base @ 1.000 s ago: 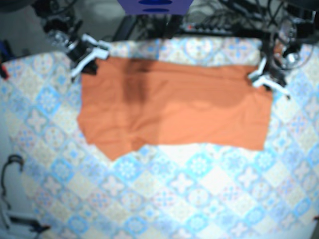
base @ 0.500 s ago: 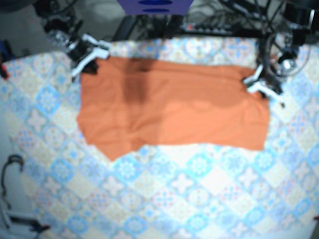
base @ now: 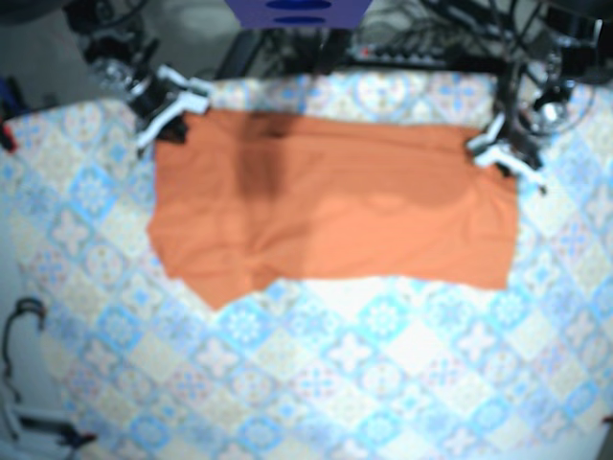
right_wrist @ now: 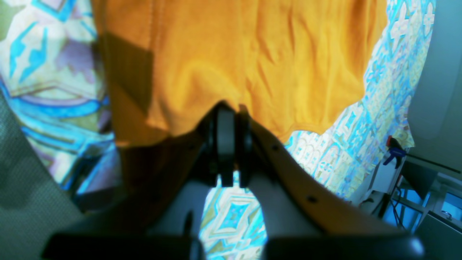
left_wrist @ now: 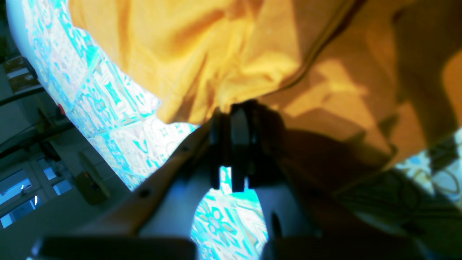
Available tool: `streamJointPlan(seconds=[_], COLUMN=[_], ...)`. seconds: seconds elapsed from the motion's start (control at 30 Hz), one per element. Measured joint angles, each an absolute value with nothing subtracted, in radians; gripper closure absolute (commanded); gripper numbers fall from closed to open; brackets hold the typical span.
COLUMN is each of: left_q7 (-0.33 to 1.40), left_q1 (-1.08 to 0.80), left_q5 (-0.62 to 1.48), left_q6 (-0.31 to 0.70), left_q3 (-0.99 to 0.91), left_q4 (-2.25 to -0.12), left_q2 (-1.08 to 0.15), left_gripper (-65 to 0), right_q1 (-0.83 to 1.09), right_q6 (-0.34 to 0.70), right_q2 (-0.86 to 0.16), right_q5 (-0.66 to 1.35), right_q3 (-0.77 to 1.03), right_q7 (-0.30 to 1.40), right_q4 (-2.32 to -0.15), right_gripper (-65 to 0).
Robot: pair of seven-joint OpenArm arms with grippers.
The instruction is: Fold the T-shirt properly
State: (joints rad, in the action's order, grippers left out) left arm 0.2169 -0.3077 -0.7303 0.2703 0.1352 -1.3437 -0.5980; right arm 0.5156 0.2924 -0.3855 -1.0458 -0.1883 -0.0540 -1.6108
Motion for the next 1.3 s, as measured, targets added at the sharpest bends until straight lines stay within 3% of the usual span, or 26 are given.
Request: streamJointPlan(seconds=[0.23, 0.33, 0.47, 0.83, 1.07, 1.3], left_q7=[0.217, 0.217, 0.217, 0.203, 0.2, 0.222], left_q1=[-0.305, -0.304, -0.304, -0.305, -0.327, -0.41], left_q5=[-0.729, -0.726, -0.726, -0.717, -0.715, -0.684], left_q6=[0.271, 0.274, 0.267, 0.262, 0.26, 0.27], left_q3=[0.134, 0.133, 0.131, 0.106, 0.076, 0.033], left_q4=[-1.344, -1.344, -1.346, -1.348, -1.352, -1.416], left_q2=[-0.598, -0.598, -0.598, -0.602, -0.612, -0.634], left_gripper=[0.0, -7.2, -17.8, -34.1, -41.4, -42.0], right_q1=[0.516, 0.516, 0.516, 0.516, 0.517, 0.521], right_q6=[0.292, 0.292, 0.292, 0.292, 0.289, 0.288], right_q2=[-0.385, -0.385, -0.386, -0.385, -0.386, -0.388], right_q5=[-1.046, -1.046, -1.046, -1.046, -1.046, -1.047], right_q3=[-0.188, -0.188, -0.188, -0.188, -0.183, -0.183], right_q7=[-0.054, -0.054, -0.054, -0.055, -0.055, -0.055], right_q4=[-1.611, -1.611, -1.611, -1.611, -1.611, -1.611], right_gripper=[0.0, -2.1, -10.3, -24.4, -30.9, -31.5])
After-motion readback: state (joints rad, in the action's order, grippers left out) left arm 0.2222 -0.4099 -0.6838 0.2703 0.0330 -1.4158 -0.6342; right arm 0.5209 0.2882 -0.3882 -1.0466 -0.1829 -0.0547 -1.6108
